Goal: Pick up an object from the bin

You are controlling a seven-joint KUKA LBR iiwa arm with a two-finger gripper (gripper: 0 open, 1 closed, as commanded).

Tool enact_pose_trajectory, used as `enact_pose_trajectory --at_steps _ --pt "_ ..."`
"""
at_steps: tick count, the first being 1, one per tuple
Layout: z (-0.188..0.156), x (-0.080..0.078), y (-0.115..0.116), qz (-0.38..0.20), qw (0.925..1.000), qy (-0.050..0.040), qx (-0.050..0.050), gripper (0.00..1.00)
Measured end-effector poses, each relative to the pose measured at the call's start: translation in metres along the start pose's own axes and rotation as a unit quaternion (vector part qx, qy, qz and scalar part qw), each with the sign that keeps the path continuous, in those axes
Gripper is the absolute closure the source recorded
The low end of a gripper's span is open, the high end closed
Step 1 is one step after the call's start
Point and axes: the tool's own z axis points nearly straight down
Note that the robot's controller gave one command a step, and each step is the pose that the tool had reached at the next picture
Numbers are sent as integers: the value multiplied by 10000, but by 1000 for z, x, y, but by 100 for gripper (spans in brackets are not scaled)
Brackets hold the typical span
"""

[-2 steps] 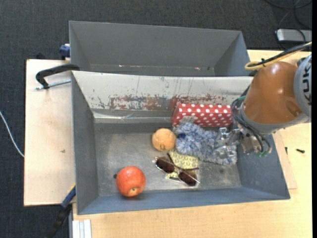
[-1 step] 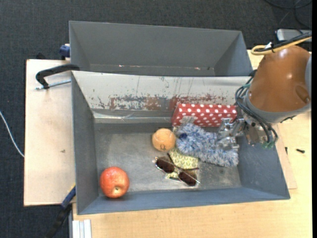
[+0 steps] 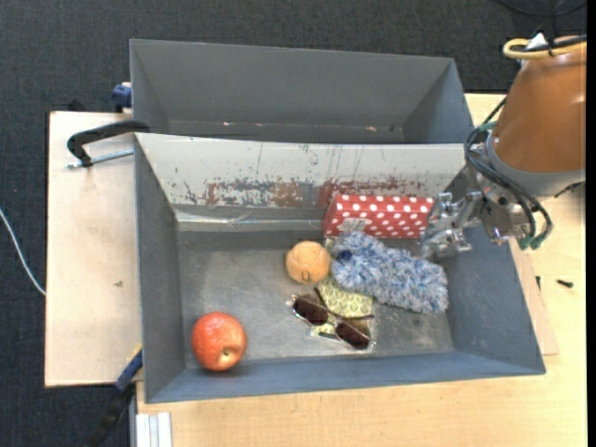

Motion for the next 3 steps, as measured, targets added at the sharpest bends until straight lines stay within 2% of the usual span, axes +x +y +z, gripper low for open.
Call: enact_pose_trajectory --at_steps 1,2,3 --pt "-46 8 -3 452 9990 -14 6 100" --pt "64 23 -18 747 9972 51 -7 0" --pt "59 22 -18 745 9972 7 4 0"
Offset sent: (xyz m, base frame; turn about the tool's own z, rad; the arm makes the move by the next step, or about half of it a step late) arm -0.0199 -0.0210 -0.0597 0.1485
